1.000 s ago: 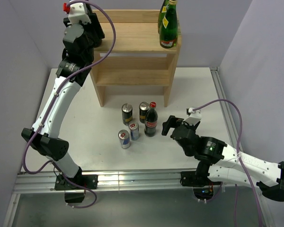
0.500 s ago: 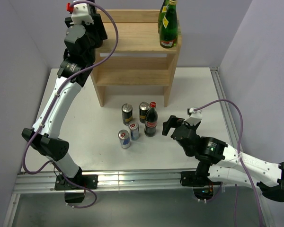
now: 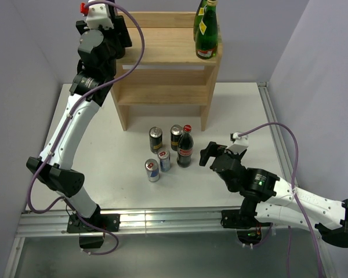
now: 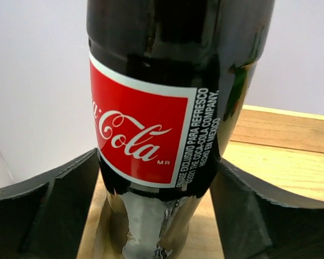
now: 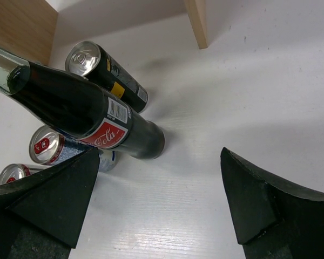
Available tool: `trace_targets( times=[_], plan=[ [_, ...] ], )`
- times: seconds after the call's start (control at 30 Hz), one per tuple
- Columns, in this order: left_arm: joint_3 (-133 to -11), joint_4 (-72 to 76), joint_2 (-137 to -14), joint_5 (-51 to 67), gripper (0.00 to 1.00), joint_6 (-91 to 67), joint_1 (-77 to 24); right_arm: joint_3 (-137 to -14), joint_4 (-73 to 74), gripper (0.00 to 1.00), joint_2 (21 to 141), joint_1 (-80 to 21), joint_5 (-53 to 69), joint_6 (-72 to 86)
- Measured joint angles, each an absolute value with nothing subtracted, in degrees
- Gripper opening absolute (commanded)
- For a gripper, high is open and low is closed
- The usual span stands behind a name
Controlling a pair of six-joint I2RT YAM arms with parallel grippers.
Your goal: Place and organize the beverage onto the shelf
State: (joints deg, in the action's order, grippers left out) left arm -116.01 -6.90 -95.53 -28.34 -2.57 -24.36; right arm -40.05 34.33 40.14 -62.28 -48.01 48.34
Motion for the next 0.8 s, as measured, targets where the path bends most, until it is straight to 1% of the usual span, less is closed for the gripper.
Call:
trace_targets(
  times=[0.03,0.23,0.4,0.6,0.8],
  plan=[
    [-116.01,-6.96,-95.5,-28.36,0.99,-2.59,-24.34,-40.05,34.3,1.0,40.14,-62.28,-48.01,48.31],
    [-115.92,-8.67,-95.18,-28.99,0.99,-2.72,-25.76,-40.05,34.04,1.0,40.21,-62.28,-47.99,47.86],
    [-110.59,-9.96,-90.43,-29.12,0.99,-4.1,-27.64,-40.05,31.35,1.0,40.29,-62.28,-45.91,44.42],
    [-99.57,-11.49,-80.79,-29.26,0.99,-7.38,-29.63,-40.03,22.55,1.0,42.19,-62.28,-38.68,37.47],
    [-88.92,-12.32,-72.16,-29.36,0.99,-10.33,-33.63,-39.97,17.74,1.0,48.84,-62.28,-34.61,34.98]
  ],
)
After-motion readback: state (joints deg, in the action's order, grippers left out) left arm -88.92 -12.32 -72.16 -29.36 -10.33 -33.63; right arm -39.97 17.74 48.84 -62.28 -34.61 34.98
